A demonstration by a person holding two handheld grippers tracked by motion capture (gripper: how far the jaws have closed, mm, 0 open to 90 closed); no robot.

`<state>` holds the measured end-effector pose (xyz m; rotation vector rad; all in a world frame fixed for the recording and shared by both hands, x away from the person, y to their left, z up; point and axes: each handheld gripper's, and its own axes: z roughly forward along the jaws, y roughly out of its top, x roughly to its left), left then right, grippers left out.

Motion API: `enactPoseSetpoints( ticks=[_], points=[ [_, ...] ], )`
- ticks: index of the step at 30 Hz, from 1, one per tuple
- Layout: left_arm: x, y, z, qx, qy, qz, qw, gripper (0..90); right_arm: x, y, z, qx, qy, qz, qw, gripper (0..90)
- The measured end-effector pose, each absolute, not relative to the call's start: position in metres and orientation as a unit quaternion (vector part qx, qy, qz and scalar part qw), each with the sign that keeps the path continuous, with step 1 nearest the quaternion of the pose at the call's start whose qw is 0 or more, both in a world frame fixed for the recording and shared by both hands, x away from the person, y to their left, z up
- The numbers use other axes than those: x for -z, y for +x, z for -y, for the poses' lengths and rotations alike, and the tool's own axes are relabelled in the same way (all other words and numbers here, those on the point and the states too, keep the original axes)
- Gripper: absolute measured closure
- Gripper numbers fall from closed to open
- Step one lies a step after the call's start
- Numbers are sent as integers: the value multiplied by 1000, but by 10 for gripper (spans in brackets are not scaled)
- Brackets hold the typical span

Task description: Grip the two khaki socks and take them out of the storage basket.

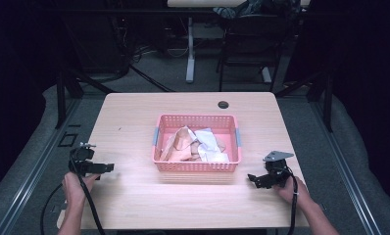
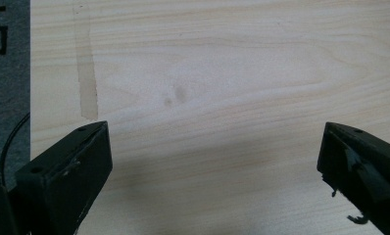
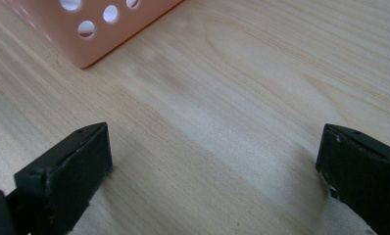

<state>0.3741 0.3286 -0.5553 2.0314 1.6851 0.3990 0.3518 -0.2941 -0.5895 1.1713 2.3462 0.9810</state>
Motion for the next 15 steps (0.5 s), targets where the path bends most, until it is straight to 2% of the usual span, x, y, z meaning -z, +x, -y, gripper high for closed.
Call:
enactPoseSetpoints(
  ticks=[15],
  points=[
    [546, 374, -324, -145, 745, -605, 239, 0, 589, 352, 294, -345, 411, -826, 169, 0]
  ],
)
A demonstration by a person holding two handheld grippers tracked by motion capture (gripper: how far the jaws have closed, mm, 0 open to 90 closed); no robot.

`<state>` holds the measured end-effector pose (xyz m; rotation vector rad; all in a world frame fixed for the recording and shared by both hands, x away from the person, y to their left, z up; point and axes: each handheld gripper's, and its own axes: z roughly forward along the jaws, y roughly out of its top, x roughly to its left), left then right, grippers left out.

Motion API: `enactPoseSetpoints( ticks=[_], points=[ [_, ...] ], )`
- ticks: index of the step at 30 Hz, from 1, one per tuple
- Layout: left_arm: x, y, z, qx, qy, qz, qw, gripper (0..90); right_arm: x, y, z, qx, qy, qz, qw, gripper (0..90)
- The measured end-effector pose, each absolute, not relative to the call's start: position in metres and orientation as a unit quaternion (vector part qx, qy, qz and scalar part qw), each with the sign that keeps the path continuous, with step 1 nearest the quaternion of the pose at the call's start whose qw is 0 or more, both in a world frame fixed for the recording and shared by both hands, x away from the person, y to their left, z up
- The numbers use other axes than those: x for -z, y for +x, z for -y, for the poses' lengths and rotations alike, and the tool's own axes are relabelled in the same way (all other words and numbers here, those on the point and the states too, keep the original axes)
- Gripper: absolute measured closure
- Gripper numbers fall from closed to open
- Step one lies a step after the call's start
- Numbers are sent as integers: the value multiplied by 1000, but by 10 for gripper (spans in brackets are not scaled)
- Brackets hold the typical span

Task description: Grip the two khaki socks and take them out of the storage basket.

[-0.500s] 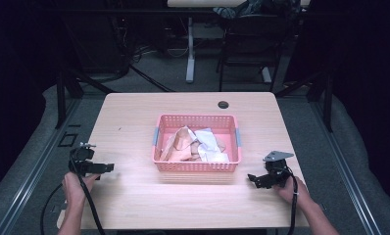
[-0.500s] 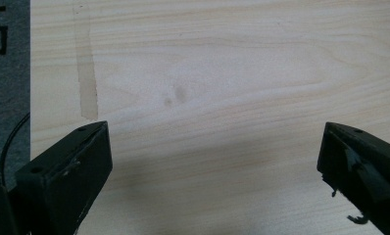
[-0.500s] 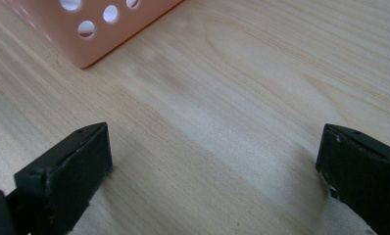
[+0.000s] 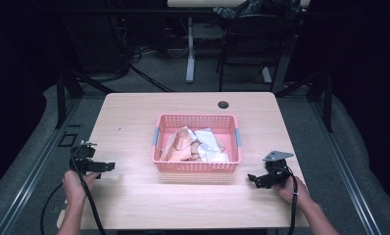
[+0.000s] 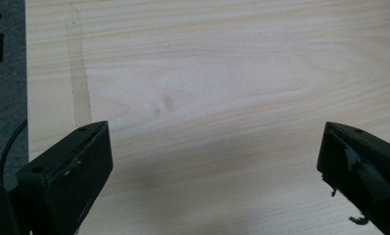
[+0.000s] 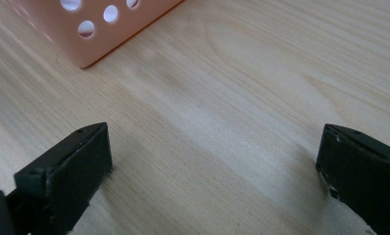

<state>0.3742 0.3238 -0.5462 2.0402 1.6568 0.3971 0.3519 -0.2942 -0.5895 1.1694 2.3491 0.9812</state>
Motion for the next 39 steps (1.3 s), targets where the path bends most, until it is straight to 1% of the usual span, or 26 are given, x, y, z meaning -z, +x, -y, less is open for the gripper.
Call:
enactPoseSetpoints(
  ticks=[9, 21, 23, 30, 36, 39],
  points=[
    [536, 377, -318, -138, 751, -595, 251, 0, 589, 352, 294, -345, 412, -826, 170, 0],
    [520, 384, -309, -145, 767, -580, 234, 0, 589, 352, 294, -345, 413, -826, 170, 0],
    [517, 387, -305, -144, 768, -576, 240, 0, 589, 352, 294, -345, 413, -826, 170, 0],
    [506, 397, -287, -136, 785, -553, 243, 0, 589, 352, 294, -345, 413, -826, 170, 0],
    [485, 412, -258, -132, 805, -518, 258, 0, 589, 352, 294, -345, 412, -826, 170, 0],
    [479, 416, -251, -131, 809, -508, 265, 0, 589, 352, 294, -345, 412, -826, 170, 0]
  ],
)
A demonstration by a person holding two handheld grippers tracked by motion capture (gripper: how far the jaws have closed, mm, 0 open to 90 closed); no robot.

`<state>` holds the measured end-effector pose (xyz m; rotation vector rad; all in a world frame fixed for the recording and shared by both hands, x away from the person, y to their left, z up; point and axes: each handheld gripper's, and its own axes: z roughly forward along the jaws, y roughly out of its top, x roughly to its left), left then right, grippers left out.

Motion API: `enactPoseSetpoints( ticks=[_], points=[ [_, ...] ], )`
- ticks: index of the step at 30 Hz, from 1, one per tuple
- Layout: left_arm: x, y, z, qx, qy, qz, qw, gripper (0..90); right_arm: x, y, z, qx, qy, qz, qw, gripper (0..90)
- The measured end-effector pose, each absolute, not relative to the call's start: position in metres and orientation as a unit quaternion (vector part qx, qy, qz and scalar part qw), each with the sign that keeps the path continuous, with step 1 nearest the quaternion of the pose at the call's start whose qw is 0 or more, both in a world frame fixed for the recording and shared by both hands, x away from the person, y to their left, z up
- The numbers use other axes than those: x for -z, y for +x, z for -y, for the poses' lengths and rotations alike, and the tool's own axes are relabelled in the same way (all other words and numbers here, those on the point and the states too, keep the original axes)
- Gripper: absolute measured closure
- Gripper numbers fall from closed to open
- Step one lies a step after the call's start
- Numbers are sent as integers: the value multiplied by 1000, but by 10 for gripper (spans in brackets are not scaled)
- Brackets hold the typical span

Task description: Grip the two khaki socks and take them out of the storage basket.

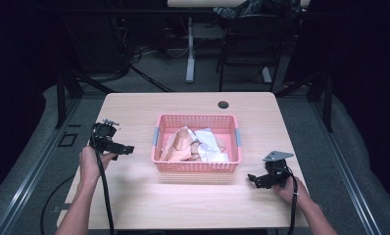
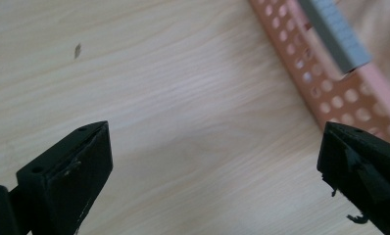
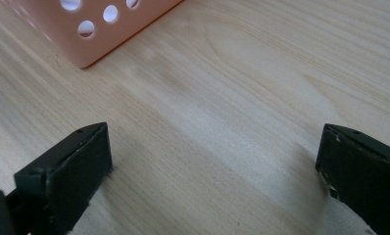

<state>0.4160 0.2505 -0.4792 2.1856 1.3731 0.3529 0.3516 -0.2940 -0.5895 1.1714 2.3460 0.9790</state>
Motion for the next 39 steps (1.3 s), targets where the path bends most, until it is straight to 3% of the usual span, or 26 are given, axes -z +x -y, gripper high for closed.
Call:
enactPoseSetpoints(
  ticks=[11, 29, 34, 39],
  points=[
    [456, 437, -200, -132, 838, -450, 278, 0, 589, 352, 294, -345, 412, -826, 171, 0],
    [475, 463, -115, -94, 886, -388, 237, 8, 589, 352, 294, -345, 412, -826, 171, 0],
    [483, 468, -102, -83, 890, -386, 228, 100, 589, 352, 294, -345, 412, -826, 170, 0],
    [489, 473, -97, -77, 894, -388, 211, 260, 589, 352, 294, -345, 412, -826, 170, 0]
  ],
)
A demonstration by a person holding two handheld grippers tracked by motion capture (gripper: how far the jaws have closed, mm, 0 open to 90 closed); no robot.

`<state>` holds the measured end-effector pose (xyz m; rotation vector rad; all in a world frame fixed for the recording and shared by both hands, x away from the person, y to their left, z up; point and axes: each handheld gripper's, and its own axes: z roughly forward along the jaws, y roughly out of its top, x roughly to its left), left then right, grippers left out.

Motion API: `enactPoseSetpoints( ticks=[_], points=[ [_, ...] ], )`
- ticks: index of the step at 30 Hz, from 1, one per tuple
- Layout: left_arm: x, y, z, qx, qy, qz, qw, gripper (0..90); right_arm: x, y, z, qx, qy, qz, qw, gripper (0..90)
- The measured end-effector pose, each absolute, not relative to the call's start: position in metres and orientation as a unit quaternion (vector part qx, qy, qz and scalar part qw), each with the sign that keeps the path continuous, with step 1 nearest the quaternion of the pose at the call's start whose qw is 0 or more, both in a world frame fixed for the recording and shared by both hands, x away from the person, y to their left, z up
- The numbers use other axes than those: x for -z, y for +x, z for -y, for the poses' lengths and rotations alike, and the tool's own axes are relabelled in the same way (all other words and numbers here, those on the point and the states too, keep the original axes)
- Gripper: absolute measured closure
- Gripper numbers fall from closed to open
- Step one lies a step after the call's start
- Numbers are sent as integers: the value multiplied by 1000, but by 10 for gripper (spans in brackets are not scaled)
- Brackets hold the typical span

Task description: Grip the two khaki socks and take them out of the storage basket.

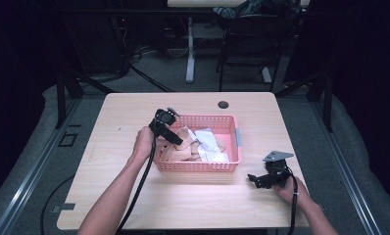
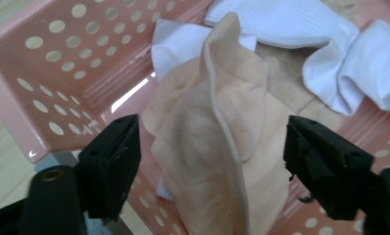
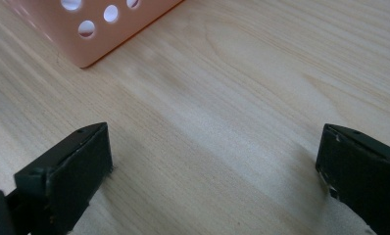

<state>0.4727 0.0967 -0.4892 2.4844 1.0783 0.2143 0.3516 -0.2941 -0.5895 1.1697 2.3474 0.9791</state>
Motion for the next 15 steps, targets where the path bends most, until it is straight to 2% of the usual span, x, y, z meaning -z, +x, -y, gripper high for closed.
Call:
enactPoseSetpoints(
  ticks=[8, 15],
  points=[
    [496, 475, -95, -73, 896, -394, 192, 513, 589, 352, 294, -345, 412, -826, 170, 0],
    [498, 475, -95, -66, 895, -398, 190, 675, 589, 352, 294, -345, 412, -826, 170, 0]
  ],
)
